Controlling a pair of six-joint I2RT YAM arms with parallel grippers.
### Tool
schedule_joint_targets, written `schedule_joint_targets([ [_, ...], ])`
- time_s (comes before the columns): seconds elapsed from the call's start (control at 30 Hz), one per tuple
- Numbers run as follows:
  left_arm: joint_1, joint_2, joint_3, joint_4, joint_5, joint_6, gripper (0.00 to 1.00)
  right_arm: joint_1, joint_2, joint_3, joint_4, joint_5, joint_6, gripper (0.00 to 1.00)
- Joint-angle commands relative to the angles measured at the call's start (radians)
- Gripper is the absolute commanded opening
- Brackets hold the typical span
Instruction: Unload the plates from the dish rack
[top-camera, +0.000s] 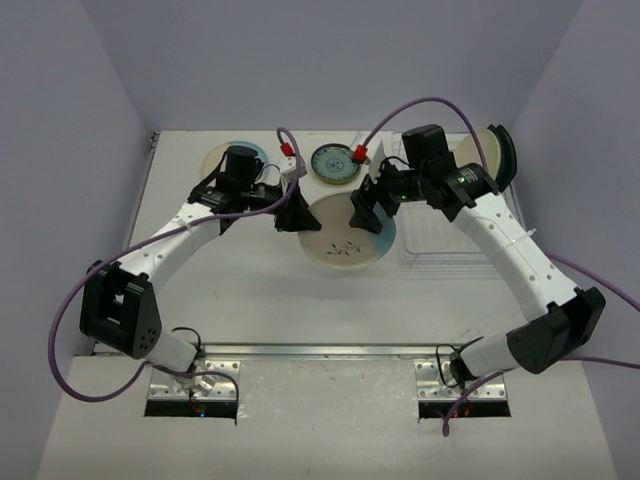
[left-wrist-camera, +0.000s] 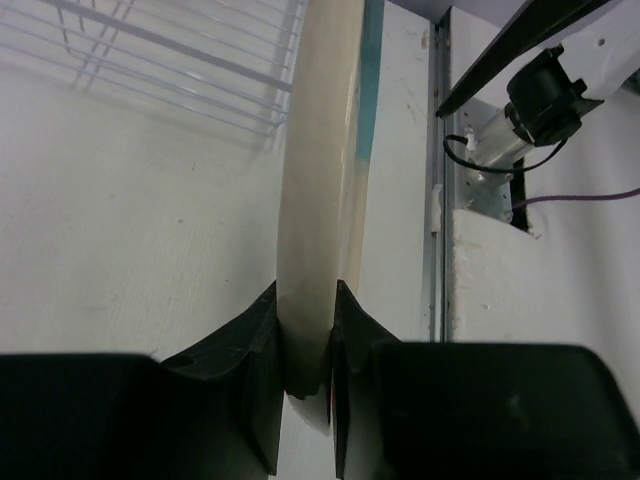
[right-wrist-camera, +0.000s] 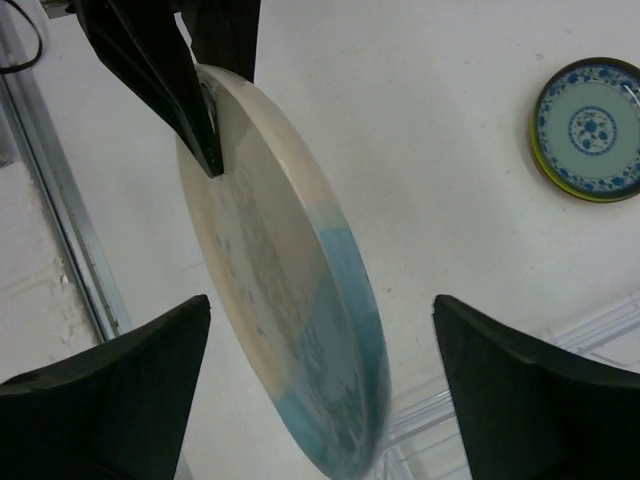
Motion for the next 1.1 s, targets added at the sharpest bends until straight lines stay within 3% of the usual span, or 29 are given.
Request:
schedule_joint_targets([
  [0.0,0.143,0.044,0.050,0.201,0.107,-0.289,0.00,-0.049,0.031,0.039,0.134,0.107,0.125,0.99],
  [0.03,0.175,0.057,0.052,0.203,0.111,-0.293,0.00,-0.050,0.031,0.039,0.135,0.127,0.137,0.99],
  [0.07,0.241,0.084,0.056,0.260,0.142,-0.431,0.00,-0.068,0.035,0.040,0.149,0.154,0.159,0.99],
  [0.1,0.274,0.099,0.058,0.357,0.155,-0.493,0.00,-0.093,0.034,0.039,0.159,0.163,0.174,0.99],
  [0.2,0.371,0.142,0.068,0.450,0.136,-0.608,0.00,-0.145,0.025,0.023,0.195,0.186,0.235,0.99],
  [0.47,0.566,0.334,0.198,0.568,-0.043,-0.768,0.00,-0.220,-0.003,-0.028,0.198,0.166,0.281,0.99],
  [0.77,0.667,0.571,0.413,0.637,-0.193,-0.868,0.00,-0.222,-0.023,-0.069,0.195,0.168,0.281,0.99],
  [1.07,0.689,0.714,0.498,0.714,-0.252,-0.907,0.00,-0.221,-0.037,-0.104,0.195,0.173,0.273,0.99],
])
